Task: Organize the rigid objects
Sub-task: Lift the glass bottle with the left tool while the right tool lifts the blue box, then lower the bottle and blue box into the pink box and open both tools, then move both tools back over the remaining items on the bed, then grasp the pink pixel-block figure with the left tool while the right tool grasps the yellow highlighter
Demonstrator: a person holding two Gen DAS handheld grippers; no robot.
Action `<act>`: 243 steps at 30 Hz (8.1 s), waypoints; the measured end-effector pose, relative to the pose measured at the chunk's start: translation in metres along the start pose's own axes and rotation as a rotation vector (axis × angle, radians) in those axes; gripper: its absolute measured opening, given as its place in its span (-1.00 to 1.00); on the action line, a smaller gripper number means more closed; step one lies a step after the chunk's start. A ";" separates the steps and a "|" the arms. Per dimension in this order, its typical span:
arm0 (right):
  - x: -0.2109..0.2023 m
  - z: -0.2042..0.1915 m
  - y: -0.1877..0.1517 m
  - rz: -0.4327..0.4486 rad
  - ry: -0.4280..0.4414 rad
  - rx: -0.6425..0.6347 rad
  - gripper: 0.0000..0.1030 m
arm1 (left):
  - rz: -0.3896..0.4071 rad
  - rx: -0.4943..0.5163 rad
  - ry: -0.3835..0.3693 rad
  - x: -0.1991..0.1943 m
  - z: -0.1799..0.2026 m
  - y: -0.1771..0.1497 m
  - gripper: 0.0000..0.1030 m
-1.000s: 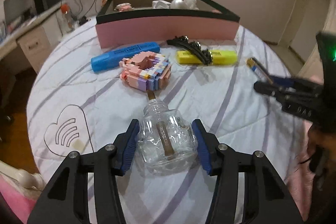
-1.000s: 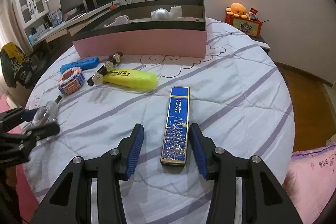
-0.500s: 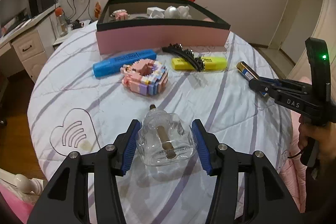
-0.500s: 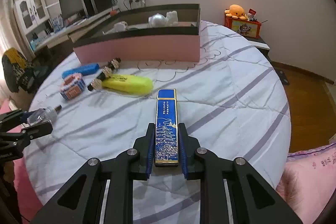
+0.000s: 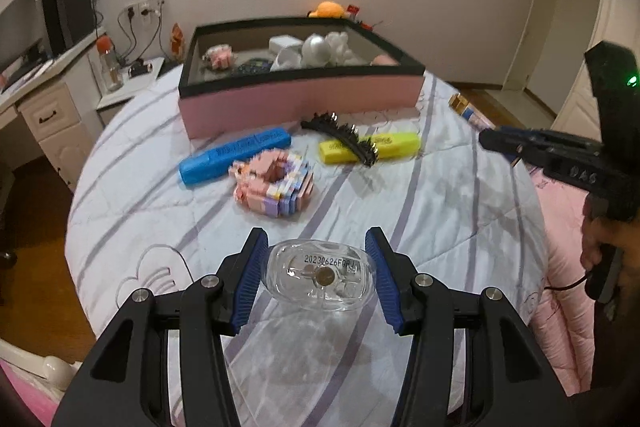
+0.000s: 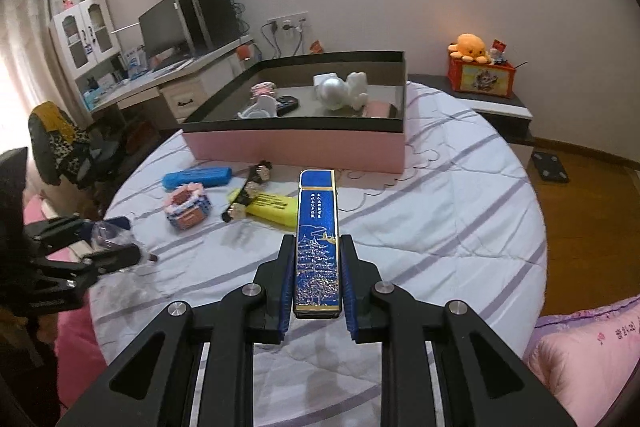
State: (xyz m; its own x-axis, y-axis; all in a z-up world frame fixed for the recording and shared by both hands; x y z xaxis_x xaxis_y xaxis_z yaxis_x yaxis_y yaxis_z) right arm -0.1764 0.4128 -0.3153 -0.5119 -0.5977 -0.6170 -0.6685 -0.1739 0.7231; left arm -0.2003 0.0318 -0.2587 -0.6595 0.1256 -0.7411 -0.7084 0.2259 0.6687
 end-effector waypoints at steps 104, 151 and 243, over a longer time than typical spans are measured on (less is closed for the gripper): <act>0.158 0.109 0.179 -0.215 -0.236 -0.138 -0.26 | -0.101 0.081 0.062 0.194 -0.037 0.231 0.38; 0.021 0.000 -0.015 -0.105 -0.049 0.068 0.56 | -0.042 -0.075 0.154 0.016 -0.048 0.015 0.99; 0.046 -0.006 -0.040 -0.085 -0.113 -0.071 -0.47 | -0.018 0.003 0.155 0.031 -0.035 -0.021 0.23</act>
State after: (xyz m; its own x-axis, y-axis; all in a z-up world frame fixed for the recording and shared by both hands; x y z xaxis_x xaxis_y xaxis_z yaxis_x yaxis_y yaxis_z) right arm -0.1703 0.3878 -0.3706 -0.5154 -0.4871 -0.7050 -0.6742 -0.2773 0.6845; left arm -0.2144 -0.0027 -0.2936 -0.6777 -0.0289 -0.7347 -0.7199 0.2298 0.6550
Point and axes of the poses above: each gripper's, at about its wrist camera, not at the fingertips, and x roughly the way its jaws point, z to its right, y to its top, the point moved 8 cm from there along x, roughly the way its jaws point, and after that the axes turned 12 degrees about y, right-handed, at the moved point
